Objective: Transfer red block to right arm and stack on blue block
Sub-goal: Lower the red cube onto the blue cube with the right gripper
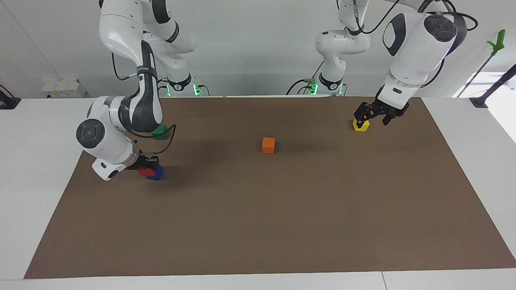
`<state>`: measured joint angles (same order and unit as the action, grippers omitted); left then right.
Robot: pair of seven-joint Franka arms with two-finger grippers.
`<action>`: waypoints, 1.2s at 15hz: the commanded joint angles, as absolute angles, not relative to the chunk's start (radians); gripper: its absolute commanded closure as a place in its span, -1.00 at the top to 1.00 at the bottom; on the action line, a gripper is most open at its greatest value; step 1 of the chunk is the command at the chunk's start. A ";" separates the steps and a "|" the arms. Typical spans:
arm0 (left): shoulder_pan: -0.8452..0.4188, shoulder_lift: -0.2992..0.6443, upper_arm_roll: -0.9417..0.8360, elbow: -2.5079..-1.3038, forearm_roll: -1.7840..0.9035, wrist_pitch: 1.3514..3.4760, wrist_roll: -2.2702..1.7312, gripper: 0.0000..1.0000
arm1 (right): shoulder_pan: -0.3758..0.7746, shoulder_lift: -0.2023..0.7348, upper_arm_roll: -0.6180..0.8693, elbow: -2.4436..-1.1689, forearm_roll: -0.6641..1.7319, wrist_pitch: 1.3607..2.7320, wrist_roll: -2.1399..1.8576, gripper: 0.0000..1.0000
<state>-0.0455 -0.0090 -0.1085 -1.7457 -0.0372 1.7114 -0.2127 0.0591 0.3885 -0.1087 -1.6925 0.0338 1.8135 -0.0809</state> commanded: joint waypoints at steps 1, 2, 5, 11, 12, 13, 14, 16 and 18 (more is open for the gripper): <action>-0.045 -0.008 -0.104 -1.726 -0.018 1.695 -0.209 1.00 | 0.057 0.374 -0.103 -1.727 0.052 1.847 -0.069 -1.00; -0.044 -0.018 -0.104 -1.726 -0.018 1.695 -0.209 1.00 | 0.055 0.371 -0.103 -1.730 0.052 1.851 -0.064 -1.00; -0.044 -0.023 -0.104 -1.726 -0.018 1.690 -0.210 1.00 | 0.057 0.367 -0.103 -1.750 0.063 1.859 -0.055 -1.00; -0.044 -0.023 -0.104 -1.726 -0.018 1.690 -0.210 1.00 | 0.055 0.365 -0.103 -1.752 0.064 1.859 -0.038 -0.22; -0.044 -0.023 -0.104 -1.726 -0.018 1.690 -0.210 1.00 | 0.055 0.365 -0.103 -1.753 0.064 1.858 -0.035 0.16; -0.044 -0.023 -0.104 -1.726 -0.018 1.690 -0.210 1.00 | 0.055 0.365 -0.103 -1.753 0.064 1.859 -0.034 0.29; -0.044 -0.023 -0.104 -1.726 -0.018 1.690 -0.210 1.00 | 0.055 0.365 -0.103 -1.753 0.064 1.859 -0.031 0.46; -0.044 -0.023 -0.104 -1.727 -0.018 1.692 -0.210 1.00 | 0.055 0.365 -0.103 -1.753 0.064 1.858 -0.029 0.65; -0.044 -0.023 -0.104 -1.726 -0.018 1.692 -0.210 1.00 | 0.055 0.365 -0.103 -1.752 0.064 1.858 -0.026 0.88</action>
<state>-0.0450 -0.0187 -0.1064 -1.7384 -0.0372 1.7114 -0.2127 0.0592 0.3882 -0.1083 -1.7227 0.0527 1.8312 -0.0504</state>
